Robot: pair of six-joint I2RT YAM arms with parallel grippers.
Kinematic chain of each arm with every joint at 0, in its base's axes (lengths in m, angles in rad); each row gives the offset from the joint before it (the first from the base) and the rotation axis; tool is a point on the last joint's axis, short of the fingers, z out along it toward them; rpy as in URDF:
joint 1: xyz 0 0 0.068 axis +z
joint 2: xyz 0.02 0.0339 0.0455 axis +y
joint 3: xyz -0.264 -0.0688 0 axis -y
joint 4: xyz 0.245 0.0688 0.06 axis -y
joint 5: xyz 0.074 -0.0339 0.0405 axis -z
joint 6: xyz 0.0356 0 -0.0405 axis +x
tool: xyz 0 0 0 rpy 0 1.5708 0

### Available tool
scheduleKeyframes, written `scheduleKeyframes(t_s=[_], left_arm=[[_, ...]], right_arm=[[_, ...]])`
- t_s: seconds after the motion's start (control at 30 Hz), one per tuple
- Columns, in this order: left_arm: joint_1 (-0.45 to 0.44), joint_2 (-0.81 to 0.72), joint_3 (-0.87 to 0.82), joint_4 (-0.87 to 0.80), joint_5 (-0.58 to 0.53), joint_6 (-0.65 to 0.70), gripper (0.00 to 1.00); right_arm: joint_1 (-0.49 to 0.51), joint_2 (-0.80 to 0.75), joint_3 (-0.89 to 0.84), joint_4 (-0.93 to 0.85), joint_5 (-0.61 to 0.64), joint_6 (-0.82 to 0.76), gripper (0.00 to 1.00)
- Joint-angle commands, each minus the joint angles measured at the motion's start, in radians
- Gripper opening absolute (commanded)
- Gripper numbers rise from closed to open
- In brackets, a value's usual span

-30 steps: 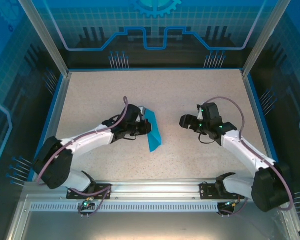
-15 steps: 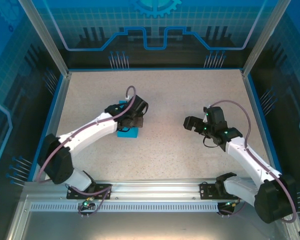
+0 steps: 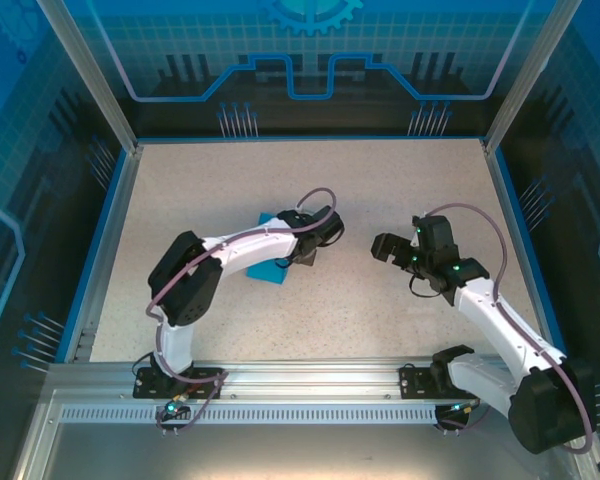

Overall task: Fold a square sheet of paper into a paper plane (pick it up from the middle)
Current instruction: Turn over the paper at the center of the table.

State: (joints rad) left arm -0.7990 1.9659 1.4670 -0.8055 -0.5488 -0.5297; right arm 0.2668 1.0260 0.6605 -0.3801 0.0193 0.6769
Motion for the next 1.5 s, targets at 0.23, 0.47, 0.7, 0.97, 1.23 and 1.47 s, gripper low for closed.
scheduleKeyframes(t_s=[0.23, 0.47, 0.7, 0.97, 1.23, 1.47], left_arm=[[-0.019, 0.076, 0.044, 0.091, 0.184, -0.075, 0.29], [-0.021, 0.080, 0.031, 0.139, 0.274, -0.072, 0.37], [-0.020, 0.068, -0.004, 0.193, 0.361, -0.073, 0.44], [-0.021, -0.098, -0.065, 0.282, 0.513, -0.057, 0.58], [-0.017, -0.260, -0.158, 0.346, 0.577, -0.072, 0.71], [0.047, -0.410, -0.285, 0.436, 0.595, -0.120, 0.84]], right_arm=[[-0.030, 0.045, 0.013, -0.039, -0.008, 0.042, 0.99], [-0.034, 0.067, 0.022, -0.040, -0.013, 0.049, 0.99], [-0.034, 0.074, 0.031, -0.049, -0.017, 0.049, 1.00], [-0.037, 0.073, 0.032, -0.032, -0.073, 0.030, 0.99], [-0.010, 0.088, 0.000, 0.085, -0.263, -0.008, 0.99], [0.098, 0.166, 0.010, 0.174, -0.367, 0.003, 0.99]])
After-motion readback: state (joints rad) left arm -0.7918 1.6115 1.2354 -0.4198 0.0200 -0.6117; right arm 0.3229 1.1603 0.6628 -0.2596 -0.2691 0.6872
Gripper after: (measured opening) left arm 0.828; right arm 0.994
